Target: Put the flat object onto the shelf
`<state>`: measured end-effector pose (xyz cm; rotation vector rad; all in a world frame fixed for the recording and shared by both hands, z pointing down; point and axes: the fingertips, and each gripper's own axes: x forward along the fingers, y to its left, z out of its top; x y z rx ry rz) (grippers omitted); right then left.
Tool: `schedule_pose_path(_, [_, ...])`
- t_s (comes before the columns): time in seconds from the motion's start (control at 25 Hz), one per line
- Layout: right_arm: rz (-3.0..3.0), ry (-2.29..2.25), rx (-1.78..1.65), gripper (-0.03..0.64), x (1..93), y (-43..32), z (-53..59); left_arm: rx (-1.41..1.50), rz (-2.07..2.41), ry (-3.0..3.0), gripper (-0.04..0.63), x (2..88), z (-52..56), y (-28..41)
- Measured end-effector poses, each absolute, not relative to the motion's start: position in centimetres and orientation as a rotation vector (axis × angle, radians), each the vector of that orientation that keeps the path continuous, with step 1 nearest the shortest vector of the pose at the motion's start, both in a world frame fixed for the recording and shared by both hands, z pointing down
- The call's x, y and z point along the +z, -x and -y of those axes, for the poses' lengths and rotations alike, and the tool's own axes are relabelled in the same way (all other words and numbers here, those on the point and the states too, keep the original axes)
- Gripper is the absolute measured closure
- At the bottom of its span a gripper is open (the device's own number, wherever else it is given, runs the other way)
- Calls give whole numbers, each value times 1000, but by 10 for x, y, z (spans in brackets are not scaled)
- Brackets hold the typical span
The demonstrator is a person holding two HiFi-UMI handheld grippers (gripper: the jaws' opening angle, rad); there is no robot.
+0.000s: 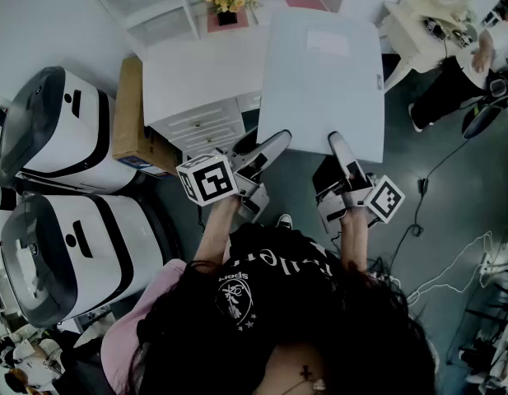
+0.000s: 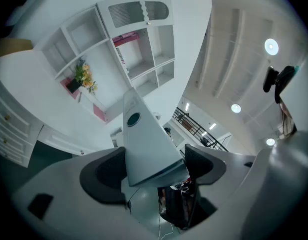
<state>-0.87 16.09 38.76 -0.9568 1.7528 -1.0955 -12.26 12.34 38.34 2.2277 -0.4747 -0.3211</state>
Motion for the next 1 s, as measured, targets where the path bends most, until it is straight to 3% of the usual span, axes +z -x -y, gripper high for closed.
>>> schedule_pose_path(1.0, [-1809,915,-1089,314,389,-61,-135,-349,526,-2197,224,388,-104,53])
